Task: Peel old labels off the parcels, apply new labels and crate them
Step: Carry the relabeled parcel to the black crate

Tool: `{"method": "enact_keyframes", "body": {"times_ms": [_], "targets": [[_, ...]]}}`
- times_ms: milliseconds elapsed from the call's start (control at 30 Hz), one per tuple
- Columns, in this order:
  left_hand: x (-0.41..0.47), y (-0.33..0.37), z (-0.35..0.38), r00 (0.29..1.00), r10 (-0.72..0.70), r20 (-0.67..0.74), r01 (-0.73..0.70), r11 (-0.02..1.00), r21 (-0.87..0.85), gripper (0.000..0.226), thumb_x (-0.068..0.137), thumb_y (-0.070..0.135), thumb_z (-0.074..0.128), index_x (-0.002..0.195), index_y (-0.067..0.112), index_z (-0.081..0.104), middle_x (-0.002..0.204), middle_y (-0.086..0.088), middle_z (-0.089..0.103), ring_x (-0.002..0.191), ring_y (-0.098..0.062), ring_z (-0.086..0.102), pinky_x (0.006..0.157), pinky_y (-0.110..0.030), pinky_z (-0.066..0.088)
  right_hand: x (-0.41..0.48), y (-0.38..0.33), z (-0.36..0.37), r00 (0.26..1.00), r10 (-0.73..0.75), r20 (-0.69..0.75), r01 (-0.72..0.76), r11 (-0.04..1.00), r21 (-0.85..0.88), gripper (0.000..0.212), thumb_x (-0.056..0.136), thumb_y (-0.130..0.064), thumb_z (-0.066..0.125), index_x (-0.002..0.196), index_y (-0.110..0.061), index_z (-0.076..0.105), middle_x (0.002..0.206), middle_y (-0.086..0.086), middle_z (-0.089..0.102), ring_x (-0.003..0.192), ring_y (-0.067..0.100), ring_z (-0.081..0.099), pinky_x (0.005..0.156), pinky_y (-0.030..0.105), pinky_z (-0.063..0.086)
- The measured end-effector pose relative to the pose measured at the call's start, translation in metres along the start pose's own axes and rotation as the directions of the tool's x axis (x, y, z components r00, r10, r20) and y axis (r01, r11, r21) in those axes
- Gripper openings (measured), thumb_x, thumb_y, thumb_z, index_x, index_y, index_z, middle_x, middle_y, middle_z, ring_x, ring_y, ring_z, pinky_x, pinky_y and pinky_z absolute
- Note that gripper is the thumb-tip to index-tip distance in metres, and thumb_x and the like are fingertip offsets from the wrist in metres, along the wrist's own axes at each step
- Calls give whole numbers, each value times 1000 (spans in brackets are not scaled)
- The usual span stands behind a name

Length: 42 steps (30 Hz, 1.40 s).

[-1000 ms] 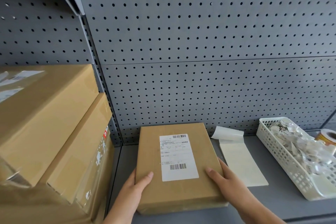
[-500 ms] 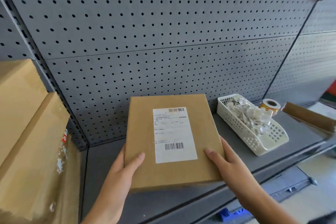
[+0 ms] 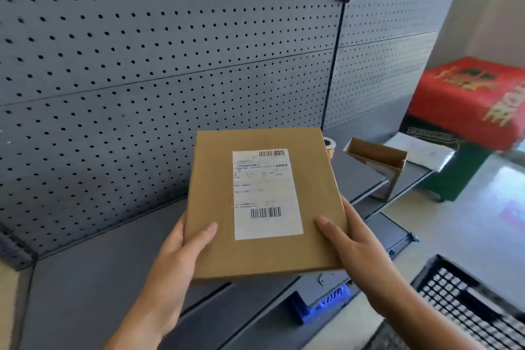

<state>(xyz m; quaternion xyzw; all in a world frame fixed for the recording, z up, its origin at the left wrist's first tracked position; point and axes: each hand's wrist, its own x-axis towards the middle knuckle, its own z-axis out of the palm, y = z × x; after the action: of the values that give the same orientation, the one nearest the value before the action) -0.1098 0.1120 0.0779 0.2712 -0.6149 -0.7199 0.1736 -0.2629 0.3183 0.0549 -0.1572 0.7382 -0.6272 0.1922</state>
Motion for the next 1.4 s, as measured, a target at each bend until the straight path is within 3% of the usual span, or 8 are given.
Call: {"method": "enact_keyframes", "body": {"times_ms": [233,367,633,800,867,967,1100,1400], "targets": [[-1,-9,104,990,11,137,-16,999,34,35,93,32,62,128,38,61,115,16,74,101,-3,70,90,-32,49,-30,16,-101,985,-10,-172,12,1000,13,55,90,-49,58,139,-56,34,114,-21,66,94,5,70,86,38,59],[7,-19,159,965,-20,260,6,999,54,44,89,38,64,132,39,57,116,13,74,103,-7,71,92,-35,50,-49,27,-152,957,0,-291,15,999,49,50,94,-38,58,139,-46,39,116,-17,67,93,2,70,74,20,57],[39,-51,262,854,-78,514,24,994,111,35,95,31,62,130,31,60,115,9,74,103,-10,72,87,-31,53,-81,63,-229,816,59,-575,-79,997,-10,50,93,-40,60,139,-40,43,119,-15,67,95,-4,67,77,15,53],[58,-72,311,736,-104,669,-22,984,177,37,96,39,59,133,37,55,112,11,75,98,-9,73,81,-28,57,-99,86,-253,715,115,-690,-126,991,34,66,80,-66,64,139,-43,43,123,-16,65,105,3,66,96,37,53],[66,-81,328,676,-126,726,-37,978,204,44,95,44,59,138,37,50,115,10,73,102,-10,72,88,-34,57,-106,98,-259,682,137,-718,-140,989,55,69,77,-70,63,138,-45,42,124,-16,65,107,5,66,97,40,53],[70,-100,345,612,-160,774,-29,974,225,42,97,43,57,138,36,50,117,9,73,103,-10,71,80,-26,59,-117,116,-266,648,170,-742,-159,983,86,71,78,-69,62,141,-45,38,127,-16,63,108,6,66,97,41,53],[73,-120,364,562,-203,802,-23,965,260,45,96,42,57,139,33,49,118,7,73,104,-13,71,78,-26,60,-126,131,-273,632,195,-750,-167,979,113,63,89,-52,64,144,-42,36,127,-16,62,107,4,66,94,37,55],[67,-173,415,540,-274,796,-9,944,331,43,98,35,58,138,23,50,118,4,74,105,-15,72,81,-27,60,-135,185,-320,615,293,-732,-215,956,202,57,93,-40,63,144,-39,37,123,-16,63,105,4,66,92,42,56]]}}
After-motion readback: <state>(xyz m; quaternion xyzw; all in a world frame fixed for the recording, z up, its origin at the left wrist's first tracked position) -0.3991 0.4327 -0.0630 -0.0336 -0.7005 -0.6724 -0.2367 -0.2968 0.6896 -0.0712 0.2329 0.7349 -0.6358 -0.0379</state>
